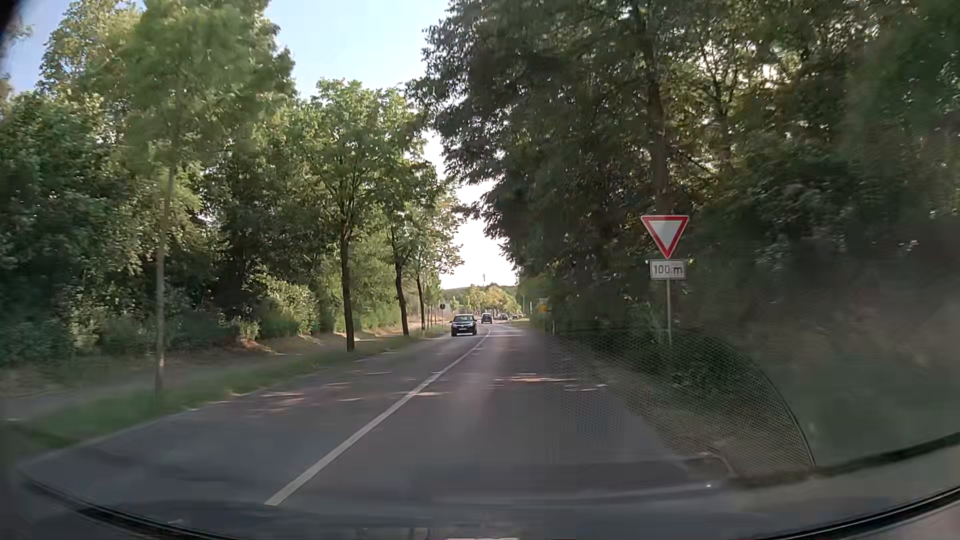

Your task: Follow the waypoints while adhering to traffic rules and regulations

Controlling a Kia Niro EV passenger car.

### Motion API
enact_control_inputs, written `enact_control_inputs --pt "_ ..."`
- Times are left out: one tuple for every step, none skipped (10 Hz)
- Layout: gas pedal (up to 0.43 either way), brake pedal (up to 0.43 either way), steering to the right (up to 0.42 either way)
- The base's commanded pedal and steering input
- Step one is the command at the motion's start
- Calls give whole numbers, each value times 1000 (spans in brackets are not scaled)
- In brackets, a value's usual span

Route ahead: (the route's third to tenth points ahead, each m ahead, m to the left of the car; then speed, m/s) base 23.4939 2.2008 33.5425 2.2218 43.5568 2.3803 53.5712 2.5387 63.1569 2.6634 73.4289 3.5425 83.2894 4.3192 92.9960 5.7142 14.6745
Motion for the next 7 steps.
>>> enact_control_inputs --pt "0 24 5" --pt "0 30 5" --pt "0 55 5" --pt "0 85 5" --pt "0 104 5" --pt "0 110 5" --pt "0 110 4"
